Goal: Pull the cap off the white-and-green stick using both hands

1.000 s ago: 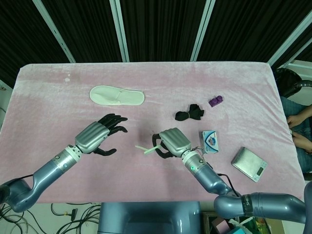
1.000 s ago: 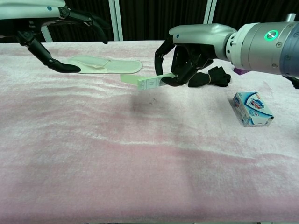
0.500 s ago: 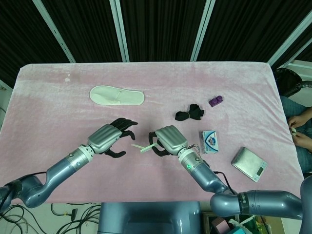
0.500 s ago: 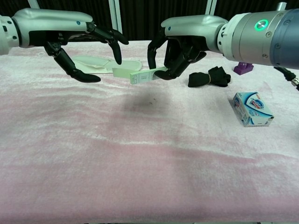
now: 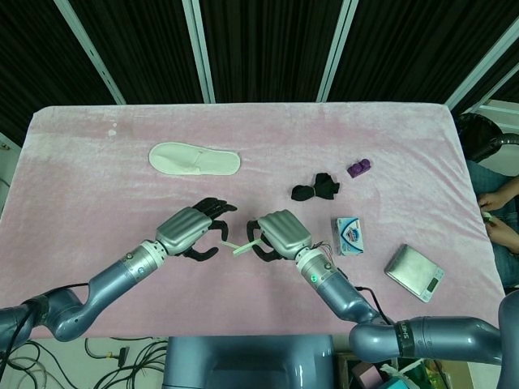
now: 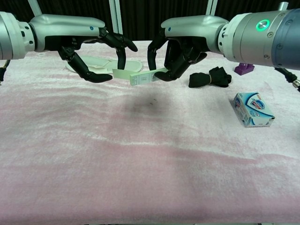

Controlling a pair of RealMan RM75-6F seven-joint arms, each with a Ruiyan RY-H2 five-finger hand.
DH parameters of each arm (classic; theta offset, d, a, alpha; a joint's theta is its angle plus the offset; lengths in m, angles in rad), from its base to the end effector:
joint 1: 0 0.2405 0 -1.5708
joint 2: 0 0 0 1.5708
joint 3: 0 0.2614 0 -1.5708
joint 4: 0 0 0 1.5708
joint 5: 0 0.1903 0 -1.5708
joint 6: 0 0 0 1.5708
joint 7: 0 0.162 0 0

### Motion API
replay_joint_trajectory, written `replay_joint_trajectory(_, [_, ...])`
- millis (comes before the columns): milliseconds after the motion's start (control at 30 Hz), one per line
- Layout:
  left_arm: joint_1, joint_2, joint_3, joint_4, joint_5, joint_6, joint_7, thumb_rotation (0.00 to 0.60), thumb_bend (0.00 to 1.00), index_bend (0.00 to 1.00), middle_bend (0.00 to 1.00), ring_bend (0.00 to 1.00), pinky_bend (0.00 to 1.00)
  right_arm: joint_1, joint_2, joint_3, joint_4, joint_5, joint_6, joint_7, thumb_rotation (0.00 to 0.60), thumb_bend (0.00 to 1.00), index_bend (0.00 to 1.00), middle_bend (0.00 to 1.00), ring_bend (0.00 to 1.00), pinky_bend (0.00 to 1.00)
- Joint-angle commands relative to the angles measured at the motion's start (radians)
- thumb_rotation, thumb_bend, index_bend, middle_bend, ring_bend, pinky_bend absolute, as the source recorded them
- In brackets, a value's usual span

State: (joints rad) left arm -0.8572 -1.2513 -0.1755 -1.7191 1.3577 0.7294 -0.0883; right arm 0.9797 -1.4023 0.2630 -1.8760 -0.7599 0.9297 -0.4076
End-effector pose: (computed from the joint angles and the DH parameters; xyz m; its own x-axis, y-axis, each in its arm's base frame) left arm -0.0875 0.3427 0.0420 0.3851 0.4535 0.8037 0.8130 -0.5788 -0.0629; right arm -0.0337 -0.3461 0.0202 0.2794 -0.4271 0.8600 -0.8964 -0.4369 0.0743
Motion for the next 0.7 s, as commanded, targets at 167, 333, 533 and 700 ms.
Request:
replay_joint_trajectory(167, [-0.009,-0.017,0.002,0.006,-0.018,0.006,0.023,0.600,0.43,0.56,0.13,0.00,0.00,0.001,0.005,-0.006,-0.001,0.001,0.005,0.006,0.600,0.42,0.60,0.96,0.91,1.00])
replay_joint_trajectory(333, [-0.014,-0.027,0.002,0.014,-0.033,0.008,0.036,0.600,0.45,0.61,0.17,0.00,0.00,-0.003,0.012,0.000,-0.010,0.015,-0.009,0.039,0.600,0.42,0.60,0.96,0.91,1.00])
replay_joint_trajectory(533, [-0.011,-0.037,-0.004,0.020,-0.056,0.028,0.043,0.600,0.48,0.62,0.18,0.00,0.00,-0.003,0.029,-0.013,-0.009,0.005,-0.019,0.042,0.600,0.42,0.60,0.96,0.91,1.00])
replay_joint_trajectory(700, [-0.005,-0.028,0.002,0.015,-0.061,0.036,0.049,0.600,0.48,0.63,0.19,0.00,0.00,-0.009,0.039,-0.016,-0.008,0.001,-0.015,0.052,0.600,0.43,0.60,0.96,0.91,1.00])
